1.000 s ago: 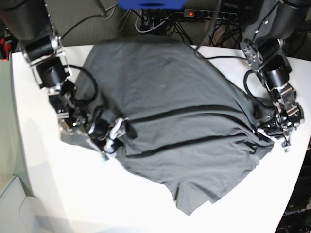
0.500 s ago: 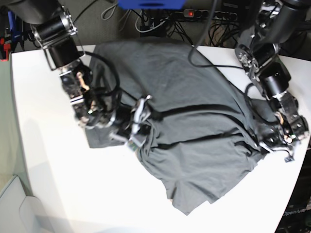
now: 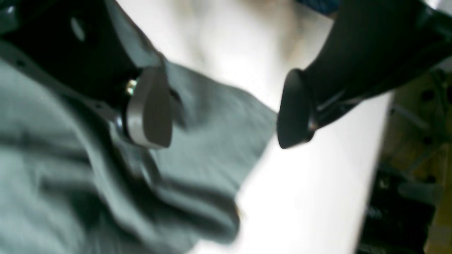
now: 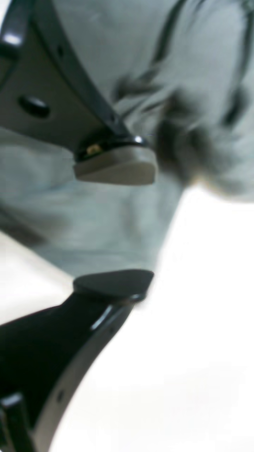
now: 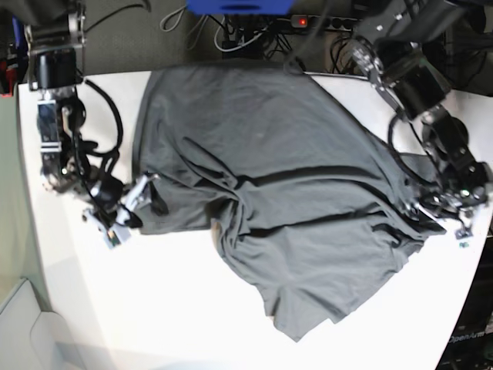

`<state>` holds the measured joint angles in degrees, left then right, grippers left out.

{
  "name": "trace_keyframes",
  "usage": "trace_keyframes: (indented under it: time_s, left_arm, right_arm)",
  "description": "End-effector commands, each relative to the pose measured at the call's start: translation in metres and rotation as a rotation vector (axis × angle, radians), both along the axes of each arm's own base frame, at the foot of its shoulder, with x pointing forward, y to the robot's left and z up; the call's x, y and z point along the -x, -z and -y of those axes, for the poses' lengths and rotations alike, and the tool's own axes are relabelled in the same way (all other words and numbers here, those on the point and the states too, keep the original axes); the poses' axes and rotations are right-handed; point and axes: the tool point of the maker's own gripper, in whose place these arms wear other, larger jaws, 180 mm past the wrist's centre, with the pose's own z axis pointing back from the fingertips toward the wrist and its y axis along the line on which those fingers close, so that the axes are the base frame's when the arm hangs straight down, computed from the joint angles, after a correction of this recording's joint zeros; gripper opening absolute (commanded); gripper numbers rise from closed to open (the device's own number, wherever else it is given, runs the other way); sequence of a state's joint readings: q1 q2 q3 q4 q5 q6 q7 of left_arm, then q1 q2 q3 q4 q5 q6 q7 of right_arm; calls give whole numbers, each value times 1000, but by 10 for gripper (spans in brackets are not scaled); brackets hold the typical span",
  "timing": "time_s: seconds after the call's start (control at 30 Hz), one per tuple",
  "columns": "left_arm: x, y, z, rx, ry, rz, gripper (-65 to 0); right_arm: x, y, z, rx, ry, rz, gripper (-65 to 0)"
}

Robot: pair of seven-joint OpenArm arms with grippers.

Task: Layout the t-shirt on the table in an organized manner, then fold the t-shirt properly
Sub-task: 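Fold the shirt's side edges inward with both grippers toward the middle, then release the left gripper and move it onto the shirt's bunched middle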

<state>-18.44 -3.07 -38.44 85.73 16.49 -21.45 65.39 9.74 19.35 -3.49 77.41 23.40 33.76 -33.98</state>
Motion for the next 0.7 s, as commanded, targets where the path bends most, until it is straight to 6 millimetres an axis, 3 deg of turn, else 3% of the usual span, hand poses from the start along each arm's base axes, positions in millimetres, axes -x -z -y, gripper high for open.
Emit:
trace_keyframes:
  time_s: [0.0,0.1,0.23,0.33,0.5,0.57,0.67]
  left_arm:
    - [-9,-12,12,-12,36,46,-196]
    - [3,4,53,16,99,27,-196]
    - [5,18,117,99,187,17,-196]
    - [11,28,136,94,251,-18,-196]
    - [33,50,203,108,465,-90,-204]
    - [45,51,221,129,515,-87,-249]
    - [57,48,242,171,567,-69,-424]
  right_arm:
    - [-5,-14,6,-17,10,43,-294]
    - [17,3,22,-17,56,-2,-294]
    - [43,10,21,-13,54,-20,-294]
    - [51,4,15,-8,32,-2,-294]
    - [48,-14,15,-2,31,51,-296]
    - [44,-21,24,-1,57,72,-296]
    - [39,-27,31,-1,80,91,-295]
